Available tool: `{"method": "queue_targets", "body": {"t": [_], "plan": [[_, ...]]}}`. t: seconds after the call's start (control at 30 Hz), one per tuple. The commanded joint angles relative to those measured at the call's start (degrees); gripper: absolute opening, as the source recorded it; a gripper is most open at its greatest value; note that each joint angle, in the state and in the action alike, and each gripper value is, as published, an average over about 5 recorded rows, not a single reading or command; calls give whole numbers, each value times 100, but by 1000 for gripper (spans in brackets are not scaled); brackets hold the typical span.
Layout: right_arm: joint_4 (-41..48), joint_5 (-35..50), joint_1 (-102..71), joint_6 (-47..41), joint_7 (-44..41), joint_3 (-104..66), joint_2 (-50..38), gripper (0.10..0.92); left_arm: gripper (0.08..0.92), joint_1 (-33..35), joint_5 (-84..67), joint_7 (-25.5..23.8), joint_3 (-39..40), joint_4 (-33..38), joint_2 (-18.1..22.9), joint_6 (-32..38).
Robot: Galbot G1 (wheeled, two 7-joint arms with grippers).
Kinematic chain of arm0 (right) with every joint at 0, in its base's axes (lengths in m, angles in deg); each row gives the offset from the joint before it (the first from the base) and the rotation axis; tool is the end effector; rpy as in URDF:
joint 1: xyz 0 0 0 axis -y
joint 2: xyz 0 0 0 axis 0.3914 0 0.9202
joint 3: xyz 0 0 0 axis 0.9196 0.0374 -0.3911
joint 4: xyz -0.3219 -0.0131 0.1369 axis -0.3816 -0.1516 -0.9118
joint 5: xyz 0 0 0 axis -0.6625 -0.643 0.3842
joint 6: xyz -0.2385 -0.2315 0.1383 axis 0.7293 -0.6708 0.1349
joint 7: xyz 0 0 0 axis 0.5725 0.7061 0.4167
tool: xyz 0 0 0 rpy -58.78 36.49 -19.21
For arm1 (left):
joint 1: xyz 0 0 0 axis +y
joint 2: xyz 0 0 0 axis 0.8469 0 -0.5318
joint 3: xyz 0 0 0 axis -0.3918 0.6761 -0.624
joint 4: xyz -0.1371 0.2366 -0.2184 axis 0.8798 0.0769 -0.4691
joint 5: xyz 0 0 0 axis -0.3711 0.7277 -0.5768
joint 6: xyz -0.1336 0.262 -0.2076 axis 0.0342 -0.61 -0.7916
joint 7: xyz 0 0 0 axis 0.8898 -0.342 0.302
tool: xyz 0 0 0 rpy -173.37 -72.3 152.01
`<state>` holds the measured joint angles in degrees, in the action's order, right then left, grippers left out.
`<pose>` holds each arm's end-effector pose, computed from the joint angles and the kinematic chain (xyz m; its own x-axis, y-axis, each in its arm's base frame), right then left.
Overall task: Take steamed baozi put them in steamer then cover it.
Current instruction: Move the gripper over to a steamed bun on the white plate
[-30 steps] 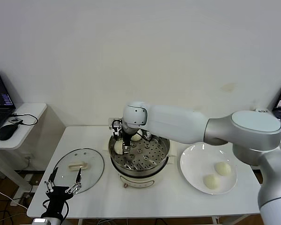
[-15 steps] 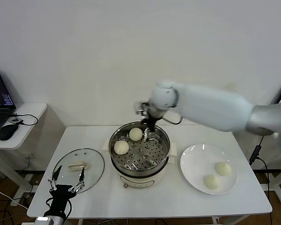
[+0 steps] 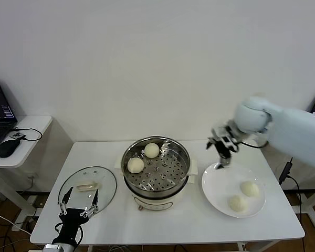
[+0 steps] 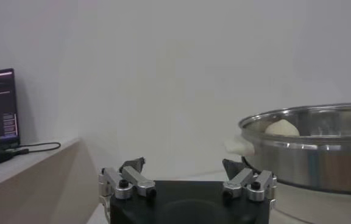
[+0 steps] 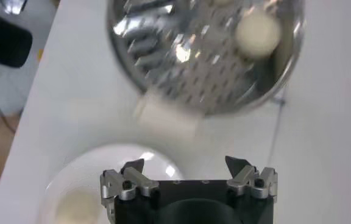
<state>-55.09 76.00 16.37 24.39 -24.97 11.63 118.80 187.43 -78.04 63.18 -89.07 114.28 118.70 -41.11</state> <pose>0.4711 -0.0968 -0.0734 -0.2143 -0.1386 0.9669 -0.9375 -0.2486 -0.2434 0.1412 0.0838 -0.3241 -0.9989 0.0180 0.0442 0.0249 0.9866 0.1612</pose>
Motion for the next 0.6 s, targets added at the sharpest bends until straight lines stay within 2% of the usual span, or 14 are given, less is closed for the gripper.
{"method": "queue_targets", "body": {"t": [0.03, 0.6], "plan": [[-388, -990, -2143, 389, -138, -1290, -1197, 823, 823, 40, 26, 4, -4, 8, 16, 1], [168, -1327, -3429, 359, 16, -2101, -669, 823, 823, 162, 81, 9, -84, -6, 122, 30]]}}
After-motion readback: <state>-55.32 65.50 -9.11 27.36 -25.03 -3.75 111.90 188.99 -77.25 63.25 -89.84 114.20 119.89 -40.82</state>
